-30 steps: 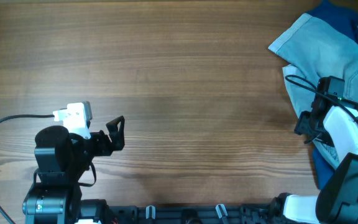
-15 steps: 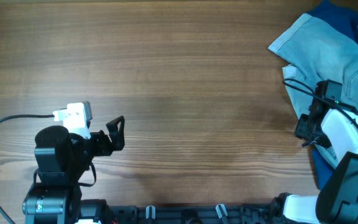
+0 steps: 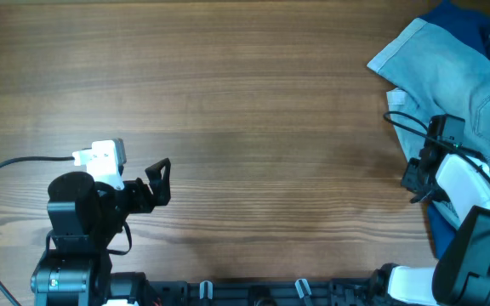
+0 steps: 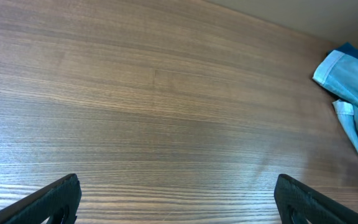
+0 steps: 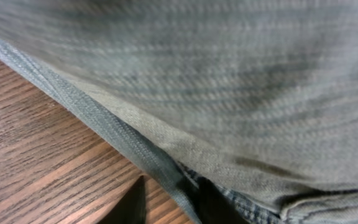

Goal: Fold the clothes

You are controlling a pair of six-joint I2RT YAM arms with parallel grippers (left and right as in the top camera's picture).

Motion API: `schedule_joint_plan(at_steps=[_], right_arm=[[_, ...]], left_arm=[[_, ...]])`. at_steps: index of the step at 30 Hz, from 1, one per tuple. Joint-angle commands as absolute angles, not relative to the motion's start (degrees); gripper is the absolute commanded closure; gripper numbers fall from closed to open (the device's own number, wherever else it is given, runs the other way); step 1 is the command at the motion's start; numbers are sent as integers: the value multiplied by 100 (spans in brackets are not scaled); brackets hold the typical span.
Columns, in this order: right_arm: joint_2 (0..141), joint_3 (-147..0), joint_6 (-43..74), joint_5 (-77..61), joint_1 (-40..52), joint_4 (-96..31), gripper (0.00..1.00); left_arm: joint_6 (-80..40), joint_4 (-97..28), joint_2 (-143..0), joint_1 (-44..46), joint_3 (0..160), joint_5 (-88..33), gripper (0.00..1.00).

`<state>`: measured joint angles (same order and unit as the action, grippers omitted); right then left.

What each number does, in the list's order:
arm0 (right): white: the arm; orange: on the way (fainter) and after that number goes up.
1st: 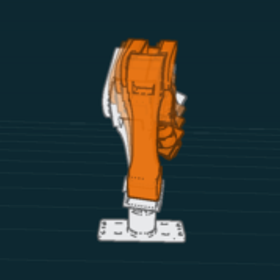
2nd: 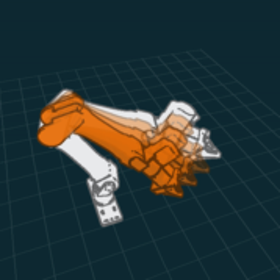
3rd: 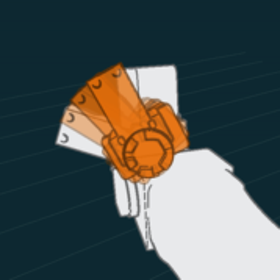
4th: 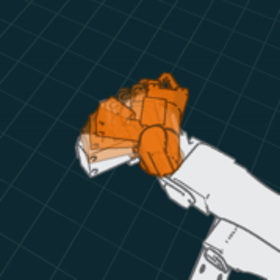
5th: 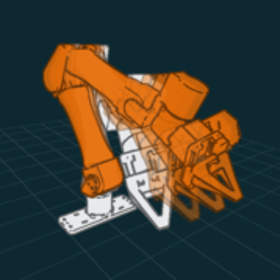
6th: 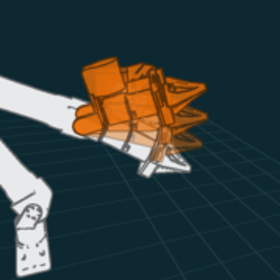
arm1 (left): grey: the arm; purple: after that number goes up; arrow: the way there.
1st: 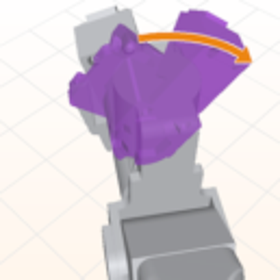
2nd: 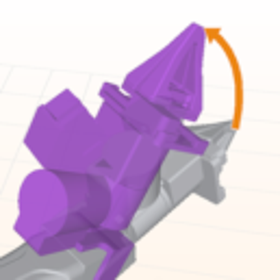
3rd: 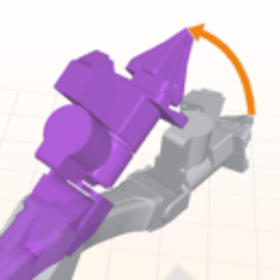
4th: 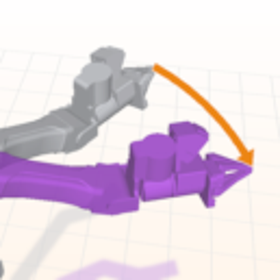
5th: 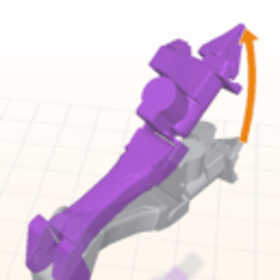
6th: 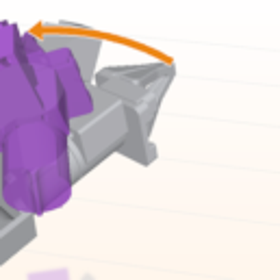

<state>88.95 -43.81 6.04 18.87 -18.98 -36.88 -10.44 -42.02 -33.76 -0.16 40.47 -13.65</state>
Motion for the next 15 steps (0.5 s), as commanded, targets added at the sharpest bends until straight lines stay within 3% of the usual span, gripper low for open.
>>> schedule_joint_plan(at_steps=[1,9,15], right_arm=[[8980,-4272,617,1817,-1920,-3599,94],[8965,-4497,622,1820,-1920,-3695,96],[8484,-6073,668,1778,-1785,-4831,96]], left_arm=[[-1098,-4189,-3371,-12,4152,-1476,0],[-1098,-4187,-3371,-12,4152,-1476,0],[-1098,-4178,-3371,-12,4152,-1476,0]])
